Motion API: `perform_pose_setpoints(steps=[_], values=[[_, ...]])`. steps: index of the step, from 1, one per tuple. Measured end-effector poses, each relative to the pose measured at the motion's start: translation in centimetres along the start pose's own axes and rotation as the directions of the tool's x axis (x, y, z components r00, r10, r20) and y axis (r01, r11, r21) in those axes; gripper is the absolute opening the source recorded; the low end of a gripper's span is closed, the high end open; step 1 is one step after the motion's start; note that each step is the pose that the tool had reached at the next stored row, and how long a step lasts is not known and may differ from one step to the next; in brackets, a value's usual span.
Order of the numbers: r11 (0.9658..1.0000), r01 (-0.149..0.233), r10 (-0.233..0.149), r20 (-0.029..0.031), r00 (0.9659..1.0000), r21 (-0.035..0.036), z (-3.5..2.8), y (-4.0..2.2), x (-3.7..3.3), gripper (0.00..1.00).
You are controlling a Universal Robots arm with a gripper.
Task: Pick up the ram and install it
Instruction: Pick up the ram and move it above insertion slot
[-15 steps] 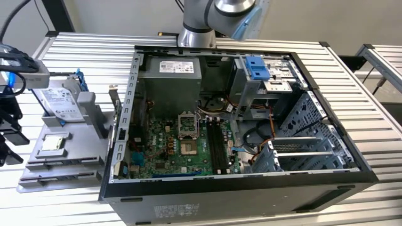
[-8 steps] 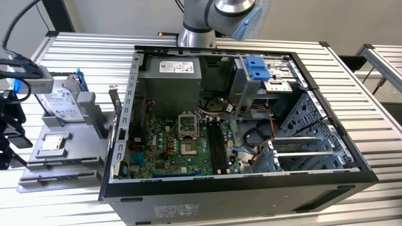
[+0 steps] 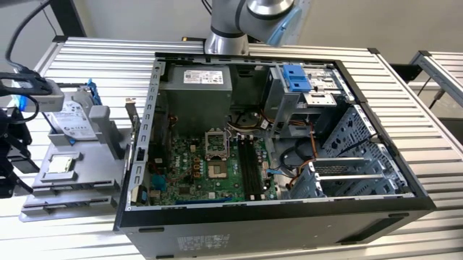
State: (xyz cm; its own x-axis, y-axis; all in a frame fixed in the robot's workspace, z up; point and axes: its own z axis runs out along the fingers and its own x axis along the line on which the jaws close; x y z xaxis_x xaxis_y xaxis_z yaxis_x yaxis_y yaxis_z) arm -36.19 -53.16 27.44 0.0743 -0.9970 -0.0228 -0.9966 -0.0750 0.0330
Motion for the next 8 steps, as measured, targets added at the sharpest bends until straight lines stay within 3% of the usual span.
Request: perform_pose_setpoints(steps=[5, 8], values=[[1.0000, -0.001, 0.001, -0.0099, 1.0000, -0.0007, 0.71, -0.12, 0.02, 1.00], [1.0000, -0.001, 0.001, -0.0125, 0.9999, -0.0008, 1.18, -0.37, 0.05, 1.00]])
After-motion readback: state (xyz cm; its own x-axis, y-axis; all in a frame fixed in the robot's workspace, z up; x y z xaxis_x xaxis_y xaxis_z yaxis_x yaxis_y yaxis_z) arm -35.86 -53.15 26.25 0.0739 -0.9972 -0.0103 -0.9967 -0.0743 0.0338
